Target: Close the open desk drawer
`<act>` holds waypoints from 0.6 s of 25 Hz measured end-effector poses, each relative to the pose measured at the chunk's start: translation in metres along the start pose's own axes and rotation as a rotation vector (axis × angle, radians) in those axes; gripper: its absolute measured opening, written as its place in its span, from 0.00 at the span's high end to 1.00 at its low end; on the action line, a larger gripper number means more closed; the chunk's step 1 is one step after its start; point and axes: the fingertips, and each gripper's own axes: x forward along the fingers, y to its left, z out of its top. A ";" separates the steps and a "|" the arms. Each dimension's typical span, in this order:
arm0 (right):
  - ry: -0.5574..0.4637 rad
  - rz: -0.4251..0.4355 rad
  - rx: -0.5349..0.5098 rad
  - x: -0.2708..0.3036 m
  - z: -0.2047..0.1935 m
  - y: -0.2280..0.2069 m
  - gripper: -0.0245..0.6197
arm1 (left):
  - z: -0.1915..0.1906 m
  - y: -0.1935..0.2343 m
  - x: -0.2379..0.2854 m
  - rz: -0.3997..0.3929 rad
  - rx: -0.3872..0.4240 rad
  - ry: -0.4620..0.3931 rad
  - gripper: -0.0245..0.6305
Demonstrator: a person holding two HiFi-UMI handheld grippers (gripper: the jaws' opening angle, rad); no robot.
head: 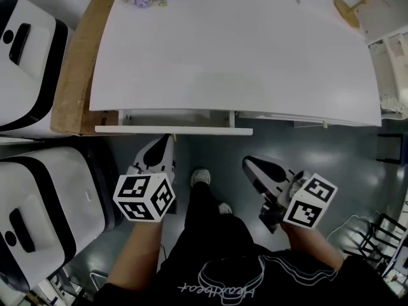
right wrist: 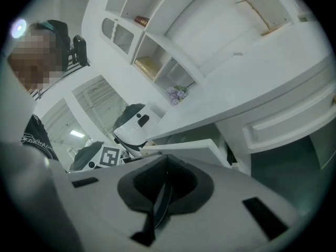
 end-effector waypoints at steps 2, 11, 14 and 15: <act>-0.002 -0.005 -0.001 0.001 0.002 -0.002 0.95 | 0.002 0.001 0.002 -0.002 0.002 0.000 0.96; -0.010 -0.017 -0.002 0.008 0.011 -0.009 0.95 | 0.011 0.003 0.015 -0.006 0.024 0.001 0.96; -0.014 -0.022 -0.003 0.009 0.016 -0.011 0.95 | 0.015 0.004 0.020 -0.008 0.029 0.003 0.96; -0.015 -0.024 -0.002 0.010 0.017 -0.012 0.95 | 0.016 0.004 0.021 -0.009 0.029 0.005 0.96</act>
